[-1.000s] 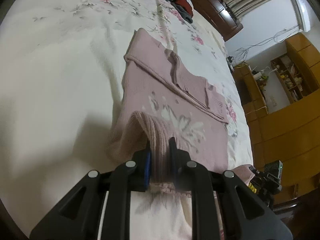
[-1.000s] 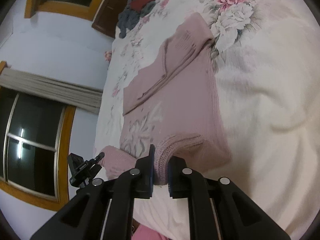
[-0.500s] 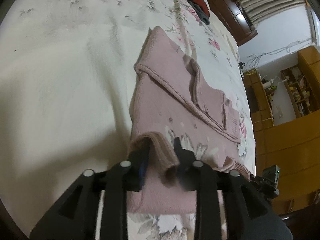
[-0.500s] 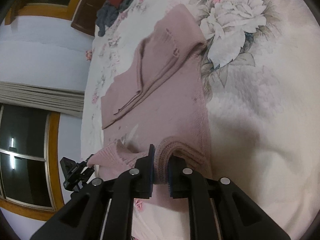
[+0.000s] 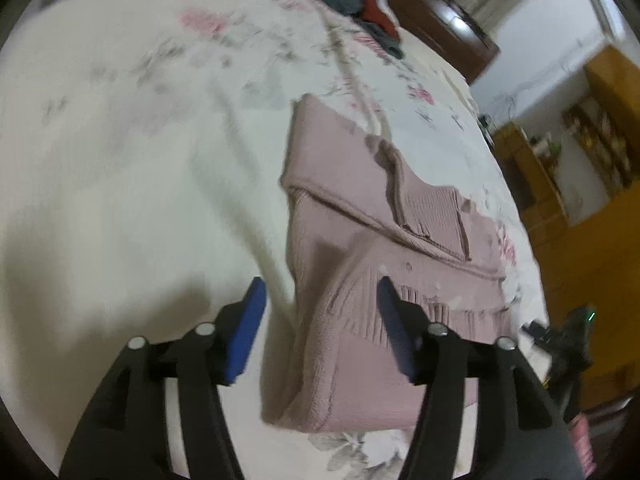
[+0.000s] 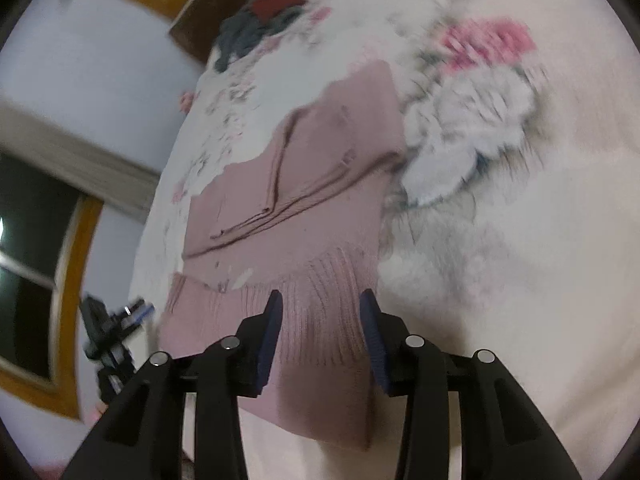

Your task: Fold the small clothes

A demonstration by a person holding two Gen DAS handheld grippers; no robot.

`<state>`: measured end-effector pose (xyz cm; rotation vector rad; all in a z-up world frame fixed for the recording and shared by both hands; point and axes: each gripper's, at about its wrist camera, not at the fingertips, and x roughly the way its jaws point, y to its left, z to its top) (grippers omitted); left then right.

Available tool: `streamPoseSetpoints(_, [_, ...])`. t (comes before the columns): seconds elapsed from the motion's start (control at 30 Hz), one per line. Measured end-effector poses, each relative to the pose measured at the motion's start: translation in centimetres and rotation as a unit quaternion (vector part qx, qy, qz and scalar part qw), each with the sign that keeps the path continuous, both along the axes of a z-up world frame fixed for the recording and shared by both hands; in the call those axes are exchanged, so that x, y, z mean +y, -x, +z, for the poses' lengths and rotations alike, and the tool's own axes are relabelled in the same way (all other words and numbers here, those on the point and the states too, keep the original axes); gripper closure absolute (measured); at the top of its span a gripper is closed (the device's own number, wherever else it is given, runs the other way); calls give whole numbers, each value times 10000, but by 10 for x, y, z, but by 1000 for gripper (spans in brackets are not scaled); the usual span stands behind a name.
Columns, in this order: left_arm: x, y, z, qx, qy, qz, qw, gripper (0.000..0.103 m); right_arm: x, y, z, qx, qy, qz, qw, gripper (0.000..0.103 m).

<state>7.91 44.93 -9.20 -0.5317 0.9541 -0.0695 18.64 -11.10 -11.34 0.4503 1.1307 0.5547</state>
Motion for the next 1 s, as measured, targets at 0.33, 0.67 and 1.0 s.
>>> streamPoseSetpoints(0.33, [-50, -50, -35, 388, -1132, -1112, 9866, 35, 65, -19, -14, -504, 1446, 1190, 9810, 42])
streamPoseSetpoints(0.67, [-62, -50, -44, 381, -1566, -1314, 9781, 72, 83, -12, -22, -683, 1686, 1886, 9650, 90])
streamPoseSetpoints(1.0, [-69, -53, -43, 321, -1651, -1393, 9759, 79, 85, -21, -38, -457, 1617, 1798, 9692, 73])
